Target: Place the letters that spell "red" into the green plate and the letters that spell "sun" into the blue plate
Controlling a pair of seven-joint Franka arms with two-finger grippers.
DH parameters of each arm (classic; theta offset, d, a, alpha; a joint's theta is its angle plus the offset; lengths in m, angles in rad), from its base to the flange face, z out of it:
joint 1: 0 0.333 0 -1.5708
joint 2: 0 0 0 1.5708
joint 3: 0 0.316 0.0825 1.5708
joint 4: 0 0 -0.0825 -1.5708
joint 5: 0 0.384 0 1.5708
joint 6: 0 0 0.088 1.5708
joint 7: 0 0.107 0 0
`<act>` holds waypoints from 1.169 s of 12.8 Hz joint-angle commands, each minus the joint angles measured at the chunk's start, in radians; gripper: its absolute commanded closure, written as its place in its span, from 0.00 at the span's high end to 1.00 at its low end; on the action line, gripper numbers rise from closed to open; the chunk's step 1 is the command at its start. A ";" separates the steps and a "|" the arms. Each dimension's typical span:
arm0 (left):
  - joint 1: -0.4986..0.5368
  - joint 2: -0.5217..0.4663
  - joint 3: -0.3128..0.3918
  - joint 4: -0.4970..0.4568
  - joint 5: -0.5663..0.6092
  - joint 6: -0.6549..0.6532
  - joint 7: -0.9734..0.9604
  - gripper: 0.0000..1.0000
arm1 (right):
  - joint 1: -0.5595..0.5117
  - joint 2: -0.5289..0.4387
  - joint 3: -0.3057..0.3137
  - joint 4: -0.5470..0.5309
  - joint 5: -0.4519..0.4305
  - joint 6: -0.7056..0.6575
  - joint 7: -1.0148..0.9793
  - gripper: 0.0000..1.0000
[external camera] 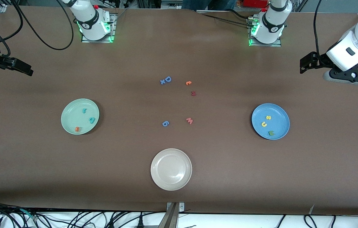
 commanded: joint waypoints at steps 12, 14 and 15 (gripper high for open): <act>-0.002 0.014 -0.001 0.031 0.020 -0.022 0.011 1.00 | 0.032 0.032 -0.004 0.021 0.052 0.028 -0.015 1.00; -0.004 0.014 -0.001 0.031 0.020 -0.022 0.011 1.00 | 0.032 0.030 -0.006 0.021 0.051 0.007 -0.015 1.00; -0.002 0.014 -0.001 0.031 0.020 -0.022 0.011 1.00 | 0.032 0.030 -0.004 0.021 0.051 0.007 -0.016 1.00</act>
